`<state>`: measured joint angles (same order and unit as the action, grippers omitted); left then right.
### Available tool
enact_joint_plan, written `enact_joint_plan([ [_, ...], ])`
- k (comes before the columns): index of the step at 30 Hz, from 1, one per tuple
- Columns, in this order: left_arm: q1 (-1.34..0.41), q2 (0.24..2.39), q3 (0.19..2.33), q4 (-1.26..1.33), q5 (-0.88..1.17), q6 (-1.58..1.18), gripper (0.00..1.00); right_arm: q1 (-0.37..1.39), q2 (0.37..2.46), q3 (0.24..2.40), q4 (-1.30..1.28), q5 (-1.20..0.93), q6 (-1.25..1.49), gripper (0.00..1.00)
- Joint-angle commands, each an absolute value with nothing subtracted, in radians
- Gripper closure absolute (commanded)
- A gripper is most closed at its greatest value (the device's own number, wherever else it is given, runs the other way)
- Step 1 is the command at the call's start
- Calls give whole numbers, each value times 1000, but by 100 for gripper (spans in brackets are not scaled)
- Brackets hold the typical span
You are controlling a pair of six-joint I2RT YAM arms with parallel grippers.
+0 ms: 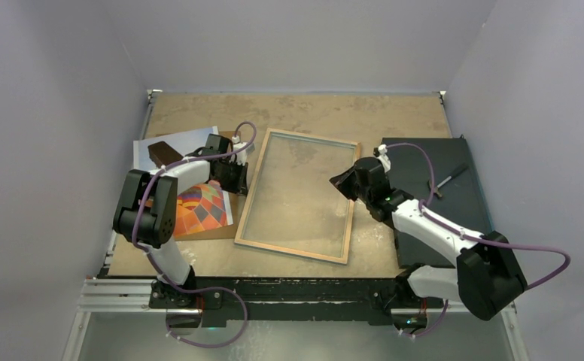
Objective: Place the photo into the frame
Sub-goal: Place the photo frame item in the photo frame.
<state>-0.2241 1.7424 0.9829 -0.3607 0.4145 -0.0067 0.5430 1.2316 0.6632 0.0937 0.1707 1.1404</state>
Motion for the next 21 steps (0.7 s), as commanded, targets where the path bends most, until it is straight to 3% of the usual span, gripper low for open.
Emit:
enact_joint_plan([
  [1, -232, 1705, 967, -362, 425, -5, 100, 551, 1219, 648, 59, 211, 1183, 100],
  [21, -232, 1694, 974, -365, 420, -5, 100, 551, 1251, 655, 40, 184, 1151, 100],
])
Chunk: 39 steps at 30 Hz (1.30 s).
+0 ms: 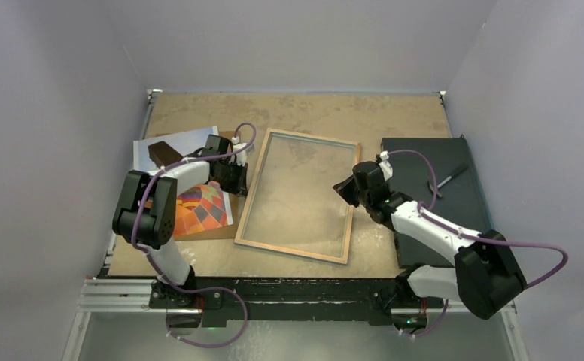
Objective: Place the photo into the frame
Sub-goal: Place the photo frame item in the photo frame.
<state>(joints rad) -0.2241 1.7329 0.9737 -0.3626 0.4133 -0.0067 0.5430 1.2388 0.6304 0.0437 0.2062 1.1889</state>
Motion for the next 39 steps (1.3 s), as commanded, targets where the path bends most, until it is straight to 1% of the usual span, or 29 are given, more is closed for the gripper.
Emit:
enact_joint_plan([
  [1, -232, 1695, 975, -365, 420, -5, 100, 551, 1254, 666, 36, 181, 1142, 100],
  [8, -232, 1693, 970, -361, 422, 18, 100, 551, 1247, 702, 14, 155, 1127, 100],
  [12, -232, 1696, 967, -357, 423, 20, 100, 550, 1257, 700, 70, 126, 1084, 100],
  [16, -232, 1697, 968, -357, 421, 22, 100, 551, 1256, 690, 74, 71, 1075, 100],
  [22, -232, 1701, 974, -356, 420, 21, 100, 550, 1202, 681, 73, 47, 1089, 100],
  [30, -232, 1700, 980, -359, 419, 22, 100, 551, 1146, 663, 177, 3, 1060, 100],
  [39, -232, 1700, 980, -360, 418, 24, 100, 551, 1154, 678, 196, -20, 1050, 100],
])
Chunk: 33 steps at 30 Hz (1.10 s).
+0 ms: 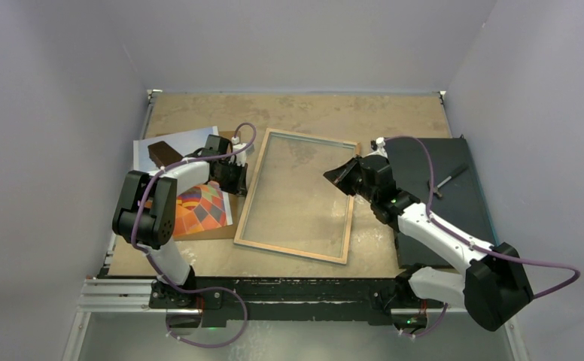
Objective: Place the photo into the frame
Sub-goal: Place the photo frame item in the photo frame.
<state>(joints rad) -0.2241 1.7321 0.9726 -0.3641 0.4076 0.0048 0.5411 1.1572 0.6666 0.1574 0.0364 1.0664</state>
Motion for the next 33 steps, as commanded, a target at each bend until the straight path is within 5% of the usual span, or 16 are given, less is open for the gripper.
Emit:
enact_joint_plan([
  [1, -232, 1700, 979, -361, 417, 24, 100, 551, 1149, 681, 192, -15, 1052, 100],
  [33, -232, 1701, 978, -358, 420, 31, 100, 550, 1280, 694, 46, -20, 1107, 100],
])
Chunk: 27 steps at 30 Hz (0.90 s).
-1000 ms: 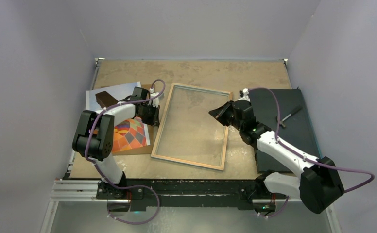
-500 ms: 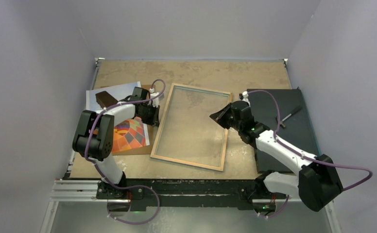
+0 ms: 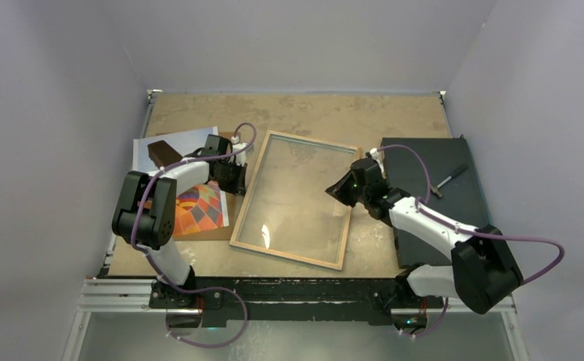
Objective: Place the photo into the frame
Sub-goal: Place the photo frame item in the photo frame.
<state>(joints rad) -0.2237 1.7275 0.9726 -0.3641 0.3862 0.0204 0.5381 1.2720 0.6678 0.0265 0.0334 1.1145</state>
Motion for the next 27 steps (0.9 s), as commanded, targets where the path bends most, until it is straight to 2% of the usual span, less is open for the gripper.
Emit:
enact_joint_plan([
  [1, -232, 1701, 978, -359, 420, 31, 100, 550, 1277, 696, 50, -15, 1100, 100],
  [14, -232, 1718, 975, -350, 421, 31, 100, 551, 1164, 638, 236, 3, 1016, 100],
  [27, -232, 1720, 972, -348, 419, 37, 100, 551, 1243, 651, 248, -6, 1002, 100],
])
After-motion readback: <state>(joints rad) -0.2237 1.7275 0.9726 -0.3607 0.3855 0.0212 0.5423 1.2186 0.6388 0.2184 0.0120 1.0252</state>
